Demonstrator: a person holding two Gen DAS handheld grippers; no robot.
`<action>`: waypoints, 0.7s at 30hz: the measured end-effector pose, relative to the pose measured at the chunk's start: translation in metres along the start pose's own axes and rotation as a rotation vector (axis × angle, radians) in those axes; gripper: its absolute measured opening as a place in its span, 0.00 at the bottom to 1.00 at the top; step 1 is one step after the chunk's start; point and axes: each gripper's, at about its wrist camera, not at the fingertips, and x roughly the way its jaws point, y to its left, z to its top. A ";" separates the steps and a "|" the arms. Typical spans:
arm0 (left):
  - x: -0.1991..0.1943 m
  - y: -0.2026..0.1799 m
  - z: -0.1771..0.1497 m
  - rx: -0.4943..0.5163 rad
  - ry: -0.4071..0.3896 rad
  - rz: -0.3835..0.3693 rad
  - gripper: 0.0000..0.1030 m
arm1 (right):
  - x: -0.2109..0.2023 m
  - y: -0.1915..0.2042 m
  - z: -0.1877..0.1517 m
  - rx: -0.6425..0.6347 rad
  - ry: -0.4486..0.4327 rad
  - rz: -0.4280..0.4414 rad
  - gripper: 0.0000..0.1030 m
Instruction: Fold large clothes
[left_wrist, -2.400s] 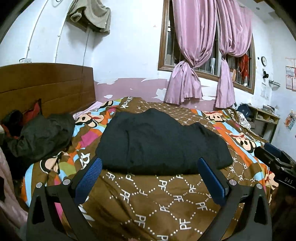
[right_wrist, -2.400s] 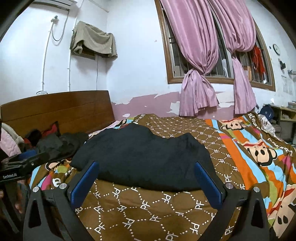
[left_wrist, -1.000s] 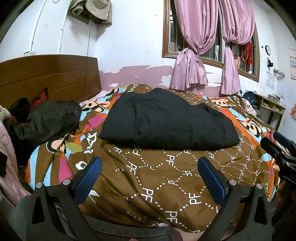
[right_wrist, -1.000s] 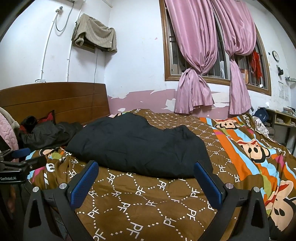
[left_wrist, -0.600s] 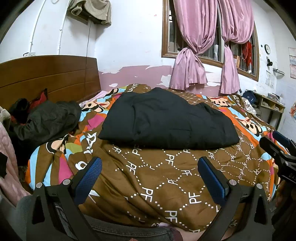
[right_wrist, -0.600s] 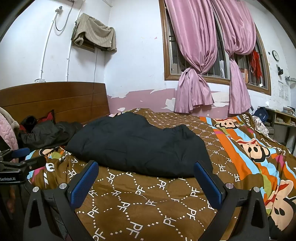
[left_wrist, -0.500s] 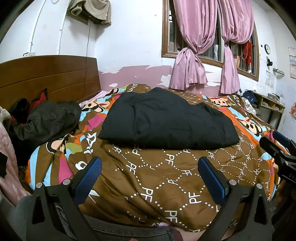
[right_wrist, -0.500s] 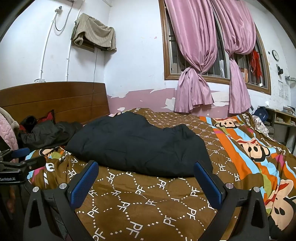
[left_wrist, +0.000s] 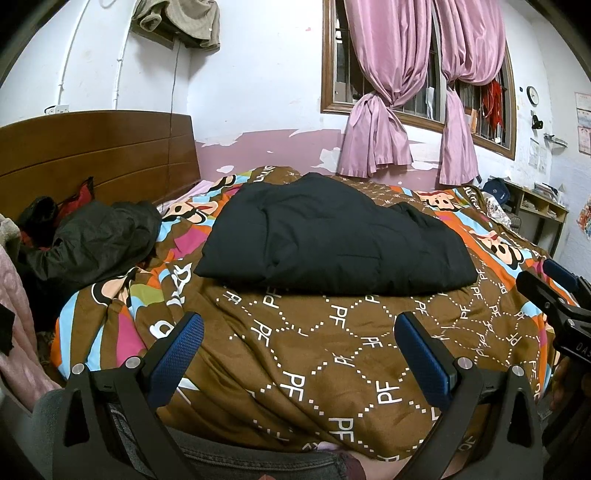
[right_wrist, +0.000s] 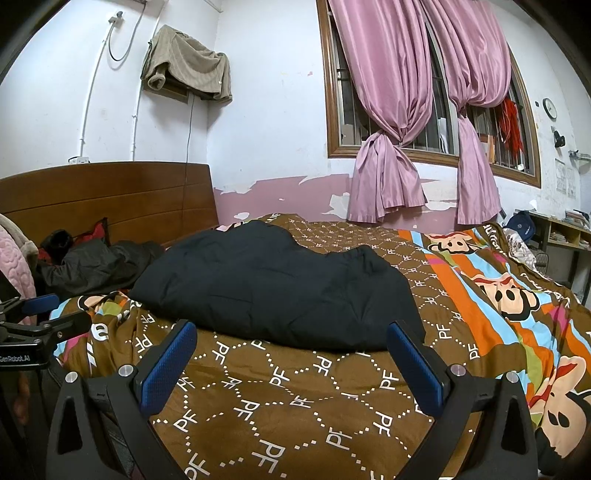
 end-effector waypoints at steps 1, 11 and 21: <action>0.000 -0.001 0.000 -0.001 -0.001 0.001 0.98 | 0.000 0.000 0.000 0.000 0.000 0.000 1.00; 0.000 -0.001 0.000 0.000 0.000 0.000 0.98 | 0.000 0.000 0.000 0.000 0.002 0.000 1.00; 0.000 -0.002 -0.001 0.003 0.010 0.002 0.98 | 0.001 0.002 -0.012 0.004 0.014 -0.006 1.00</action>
